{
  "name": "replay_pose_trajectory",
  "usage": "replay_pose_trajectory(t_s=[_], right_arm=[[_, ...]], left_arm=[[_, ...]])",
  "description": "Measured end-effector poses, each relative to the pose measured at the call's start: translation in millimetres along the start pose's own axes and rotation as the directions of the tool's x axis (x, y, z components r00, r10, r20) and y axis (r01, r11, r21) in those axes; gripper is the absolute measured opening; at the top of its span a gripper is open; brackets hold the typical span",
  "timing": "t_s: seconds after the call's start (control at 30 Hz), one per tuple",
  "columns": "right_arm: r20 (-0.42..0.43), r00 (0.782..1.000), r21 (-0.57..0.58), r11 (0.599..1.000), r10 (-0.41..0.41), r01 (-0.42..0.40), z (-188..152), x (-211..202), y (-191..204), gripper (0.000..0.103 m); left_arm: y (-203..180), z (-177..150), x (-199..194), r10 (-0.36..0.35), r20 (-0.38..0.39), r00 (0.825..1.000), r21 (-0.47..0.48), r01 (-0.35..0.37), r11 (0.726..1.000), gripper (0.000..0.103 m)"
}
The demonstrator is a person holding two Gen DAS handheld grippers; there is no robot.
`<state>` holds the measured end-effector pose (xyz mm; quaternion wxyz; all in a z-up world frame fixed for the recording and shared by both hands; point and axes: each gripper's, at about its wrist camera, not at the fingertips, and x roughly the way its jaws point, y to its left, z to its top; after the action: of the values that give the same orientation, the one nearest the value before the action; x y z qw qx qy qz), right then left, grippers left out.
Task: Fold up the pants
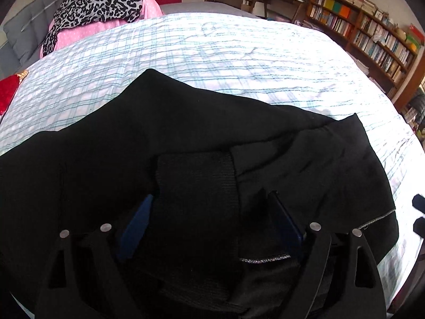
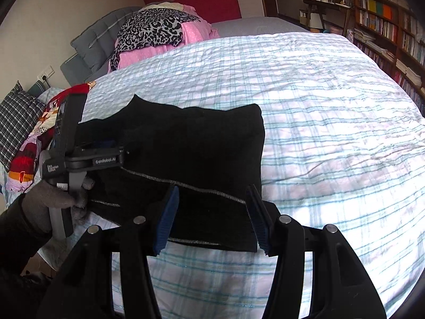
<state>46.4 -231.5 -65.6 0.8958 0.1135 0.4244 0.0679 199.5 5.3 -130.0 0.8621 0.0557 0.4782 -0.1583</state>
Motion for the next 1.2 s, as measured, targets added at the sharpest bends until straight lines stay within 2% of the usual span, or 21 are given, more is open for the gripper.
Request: replay_pose_trajectory(t_s=[0.1,0.2,0.27,0.37,0.43,0.53,0.73,0.93,1.03,1.13,1.2], right_arm=[[0.018,1.0,0.009,1.0,-0.022,0.022,27,12,-5,0.055],[0.009,0.999,0.019,0.999,-0.036,0.036,53,40,-9,0.055],[-0.02,1.0,0.04,0.999,-0.024,0.025,66,62,-12,0.055],[-0.07,0.995,0.053,0.996,-0.069,0.072,78,95,-14,0.055],[-0.12,0.981,0.051,0.986,-0.15,0.157,81,116,-18,0.055],[-0.198,0.963,0.059,0.978,-0.184,0.199,74,142,-27,0.056],[-0.168,0.96,0.012,0.973,-0.224,0.229,70,141,-19,0.058],[-0.079,0.968,0.012,0.97,-0.24,0.241,64,110,1,0.058],[-0.022,0.972,-0.019,0.972,-0.233,0.233,67,97,26,0.058],[0.012,0.984,-0.071,0.981,-0.179,0.179,71,92,63,0.058],[0.022,0.991,-0.123,0.983,-0.132,0.133,72,93,92,0.065]], left_arm=[[-2,-3,-6,0.004,0.012,1.0,0.017,-0.004,1.0,0.086],[1,-5,0,0.012,-0.008,1.0,0.011,-0.012,1.0,0.086],[6,-5,6,-0.005,-0.017,1.0,-0.013,0.005,1.0,0.087],[6,-9,6,-0.015,-0.015,1.0,-0.013,0.014,1.0,0.088],[7,-11,8,-0.022,-0.017,1.0,-0.019,0.022,1.0,0.088],[8,-12,8,-0.036,-0.014,0.999,-0.029,0.035,0.999,0.088],[17,-13,-6,-0.054,-0.001,0.999,-0.065,0.053,0.996,0.088],[53,-18,-46,-0.053,0.07,0.996,-0.16,0.064,0.985,0.088],[79,-28,-66,-0.02,0.096,0.995,-0.212,0.04,0.976,0.088],[101,-39,-84,0.056,0.102,0.993,-0.236,-0.03,0.971,0.088],[117,-50,-96,0.112,0.102,0.989,-0.251,-0.083,0.964,0.088]])
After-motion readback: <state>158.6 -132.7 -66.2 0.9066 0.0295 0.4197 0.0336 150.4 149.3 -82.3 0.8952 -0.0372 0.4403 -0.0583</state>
